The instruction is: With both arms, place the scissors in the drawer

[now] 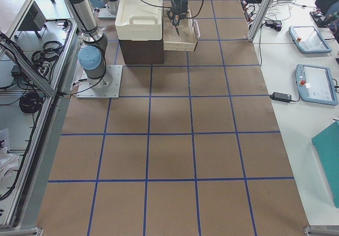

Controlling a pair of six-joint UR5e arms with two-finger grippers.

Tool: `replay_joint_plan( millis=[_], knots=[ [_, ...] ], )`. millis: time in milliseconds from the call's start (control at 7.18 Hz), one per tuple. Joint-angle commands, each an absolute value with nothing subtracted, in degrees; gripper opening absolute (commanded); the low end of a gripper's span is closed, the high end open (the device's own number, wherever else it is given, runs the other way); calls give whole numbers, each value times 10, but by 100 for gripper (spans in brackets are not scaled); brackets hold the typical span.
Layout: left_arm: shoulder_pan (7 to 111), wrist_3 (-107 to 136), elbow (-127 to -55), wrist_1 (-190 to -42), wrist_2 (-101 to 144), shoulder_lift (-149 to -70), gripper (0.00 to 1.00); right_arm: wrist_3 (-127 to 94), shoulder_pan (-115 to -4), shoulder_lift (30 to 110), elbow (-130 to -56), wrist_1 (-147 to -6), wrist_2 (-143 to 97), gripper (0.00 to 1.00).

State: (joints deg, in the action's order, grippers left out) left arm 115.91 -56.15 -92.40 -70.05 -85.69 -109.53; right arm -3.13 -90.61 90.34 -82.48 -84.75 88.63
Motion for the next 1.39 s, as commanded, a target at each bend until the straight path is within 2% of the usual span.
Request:
replay_joint_plan(
  millis=[0,139,279,418,975,1254],
  knots=[
    [1159,-563,-926,-697,-857,-1099,11,-32,-907,910,-830,-845,887,100],
    [1159,-562,-927,-700,-857,-1099,46,-32,-907,917,-836,-845,887,100],
    [1159,-563,-926,-694,-855,-1099,69,-32,-907,917,-838,-846,887,100],
    [1160,-557,-928,-696,-856,-1099,100,-32,-907,917,-838,-846,888,100],
    [1127,-555,-883,-691,-860,-1042,100,-32,-907,917,-838,-846,887,100],
    [1073,-555,-847,-843,-874,-974,100,-32,-907,917,-838,-846,887,100]
  ],
)
